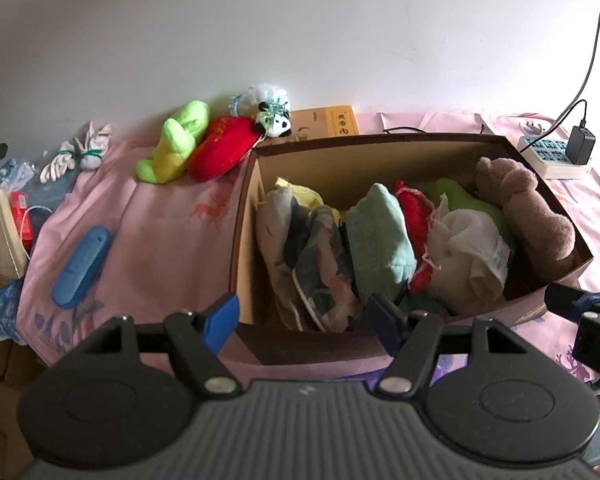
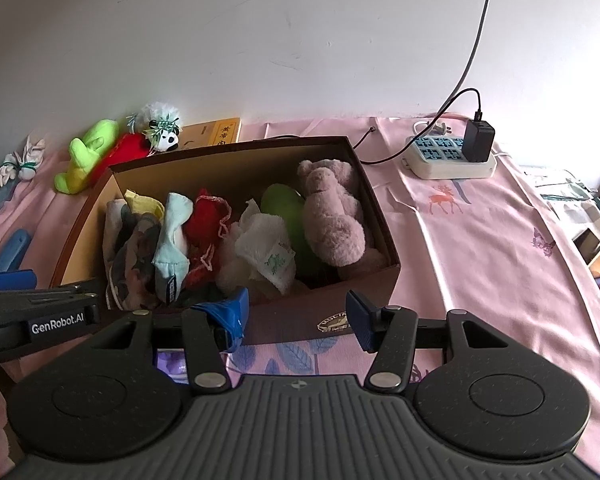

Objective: Organize soft objects

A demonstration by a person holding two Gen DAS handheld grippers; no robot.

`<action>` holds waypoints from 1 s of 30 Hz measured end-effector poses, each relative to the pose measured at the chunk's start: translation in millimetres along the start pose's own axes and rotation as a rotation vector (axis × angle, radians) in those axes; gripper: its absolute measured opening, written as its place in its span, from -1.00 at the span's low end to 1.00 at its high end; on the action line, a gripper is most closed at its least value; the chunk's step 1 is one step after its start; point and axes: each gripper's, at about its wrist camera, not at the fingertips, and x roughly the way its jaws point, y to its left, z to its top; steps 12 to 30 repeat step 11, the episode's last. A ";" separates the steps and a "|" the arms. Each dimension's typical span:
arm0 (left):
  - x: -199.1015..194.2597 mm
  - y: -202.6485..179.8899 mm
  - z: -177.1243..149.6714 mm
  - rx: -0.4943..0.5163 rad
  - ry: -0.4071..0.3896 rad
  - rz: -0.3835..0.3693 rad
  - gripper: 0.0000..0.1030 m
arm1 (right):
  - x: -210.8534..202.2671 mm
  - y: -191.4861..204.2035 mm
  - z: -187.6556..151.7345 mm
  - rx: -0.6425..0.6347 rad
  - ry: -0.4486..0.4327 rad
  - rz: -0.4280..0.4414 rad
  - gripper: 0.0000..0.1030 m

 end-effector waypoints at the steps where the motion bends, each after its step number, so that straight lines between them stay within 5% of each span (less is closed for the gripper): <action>1: 1.0 -0.4 0.2 0.000 0.000 0.001 0.36 | 1.5 -0.2 0.9 0.001 0.001 0.001 -0.25; 30: 5.5 -1.0 3.3 -0.015 -0.041 -0.006 0.27 | 10.6 -2.3 2.5 0.015 0.003 0.000 -0.25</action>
